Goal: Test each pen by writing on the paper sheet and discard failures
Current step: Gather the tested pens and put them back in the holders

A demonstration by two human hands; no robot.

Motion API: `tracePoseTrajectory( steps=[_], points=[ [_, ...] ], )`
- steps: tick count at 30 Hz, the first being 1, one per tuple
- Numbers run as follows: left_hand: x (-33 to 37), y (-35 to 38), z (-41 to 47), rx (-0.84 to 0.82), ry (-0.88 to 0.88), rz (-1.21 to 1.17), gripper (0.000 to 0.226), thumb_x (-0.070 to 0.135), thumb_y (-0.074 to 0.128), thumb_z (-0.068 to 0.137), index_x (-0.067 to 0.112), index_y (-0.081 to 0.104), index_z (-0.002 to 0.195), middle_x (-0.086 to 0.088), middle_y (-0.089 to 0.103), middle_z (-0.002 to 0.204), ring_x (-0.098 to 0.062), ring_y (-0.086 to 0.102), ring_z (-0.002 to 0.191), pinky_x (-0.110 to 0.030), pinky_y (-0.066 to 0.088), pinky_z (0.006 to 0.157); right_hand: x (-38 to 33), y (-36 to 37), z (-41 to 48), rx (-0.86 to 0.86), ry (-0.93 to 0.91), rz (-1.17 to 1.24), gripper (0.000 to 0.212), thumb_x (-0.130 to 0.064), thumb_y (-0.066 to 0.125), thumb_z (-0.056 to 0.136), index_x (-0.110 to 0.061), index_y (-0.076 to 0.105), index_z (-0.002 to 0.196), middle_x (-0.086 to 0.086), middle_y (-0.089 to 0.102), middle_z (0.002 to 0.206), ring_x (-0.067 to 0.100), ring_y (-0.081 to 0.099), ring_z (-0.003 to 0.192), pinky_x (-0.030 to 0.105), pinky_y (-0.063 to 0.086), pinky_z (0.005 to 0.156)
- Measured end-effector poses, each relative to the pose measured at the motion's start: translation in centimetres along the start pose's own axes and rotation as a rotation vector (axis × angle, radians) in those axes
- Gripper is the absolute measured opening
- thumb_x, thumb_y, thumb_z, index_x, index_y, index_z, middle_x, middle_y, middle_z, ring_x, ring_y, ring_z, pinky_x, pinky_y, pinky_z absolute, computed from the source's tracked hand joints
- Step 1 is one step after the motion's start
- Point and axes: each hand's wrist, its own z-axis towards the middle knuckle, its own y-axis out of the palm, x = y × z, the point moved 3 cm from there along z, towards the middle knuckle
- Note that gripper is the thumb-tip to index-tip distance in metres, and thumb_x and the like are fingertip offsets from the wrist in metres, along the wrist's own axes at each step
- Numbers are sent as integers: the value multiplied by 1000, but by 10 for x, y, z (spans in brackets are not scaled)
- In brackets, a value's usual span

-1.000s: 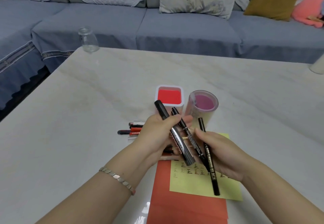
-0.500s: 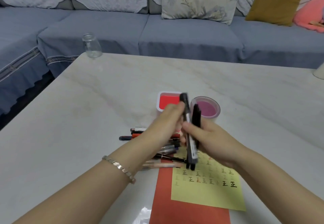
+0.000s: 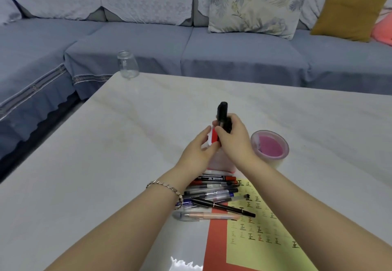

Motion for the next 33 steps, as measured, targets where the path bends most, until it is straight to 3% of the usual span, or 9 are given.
tracePoseTrajectory(
  steps=[3,6,11,16,20,24,27,31,33],
  points=[
    [-3,0,0,-16,3,0,54,28,50,95,27,28,144,-1,34,148,-7,32,133,-7,28,82,-5,-7,-1,-16,39,-38,31,-1,50,87,-13,50,115,4,61,103,20,58,96,33,48,86],
    [-5,-1,2,-10,21,17,54,27,51,95,28,28,144,-1,35,147,-7,29,135,-12,26,92,-14,-23,-13,-31,-10,-107,45,-2,55,85,-15,45,127,-3,54,107,12,54,100,26,45,90],
    [-7,-4,0,68,18,41,50,29,55,93,26,36,140,-4,46,136,-9,46,118,-14,37,81,-18,-49,-66,28,-441,-364,24,-2,57,82,-13,61,104,-3,55,99,6,50,93,9,38,83],
    [-19,-26,-38,260,165,381,27,21,60,87,19,53,113,2,53,108,-9,54,86,-23,43,77,33,-26,-98,-406,-424,-709,25,-26,61,85,-17,63,108,-2,58,105,14,50,103,22,37,88],
    [-41,-33,-77,72,270,792,30,38,63,77,19,59,101,4,58,99,-16,55,93,-31,41,81,58,-4,-103,-565,-467,-971,38,-37,59,83,-18,56,116,-1,54,116,20,45,112,31,35,95],
    [-64,-33,-94,-61,236,1101,41,48,53,78,24,55,111,7,54,111,-18,49,104,-28,32,79,59,6,-103,-530,-563,-1107,30,-35,77,57,-18,64,78,-1,62,80,20,62,77,25,49,67],
    [-75,-33,-96,-54,181,1073,38,42,55,83,24,50,117,6,50,116,-17,44,107,-26,36,85,60,12,-101,-616,-452,-1173,27,-24,66,72,-9,60,94,9,59,99,26,56,95,32,45,79],
    [-75,-30,-95,-70,153,1019,38,35,53,86,21,47,121,0,49,115,-18,42,109,-25,35,88,68,19,-102,-652,-478,-1286,42,-29,82,20,-18,60,55,0,57,56,16,58,51,17,41,46],
    [-75,-29,-95,-77,164,1018,35,32,51,88,20,46,121,-1,50,114,-18,42,108,-25,36,87,67,20,-102,-612,-542,-1319,40,-29,83,24,-17,61,56,0,58,57,15,58,52,17,41,47]
  ],
)
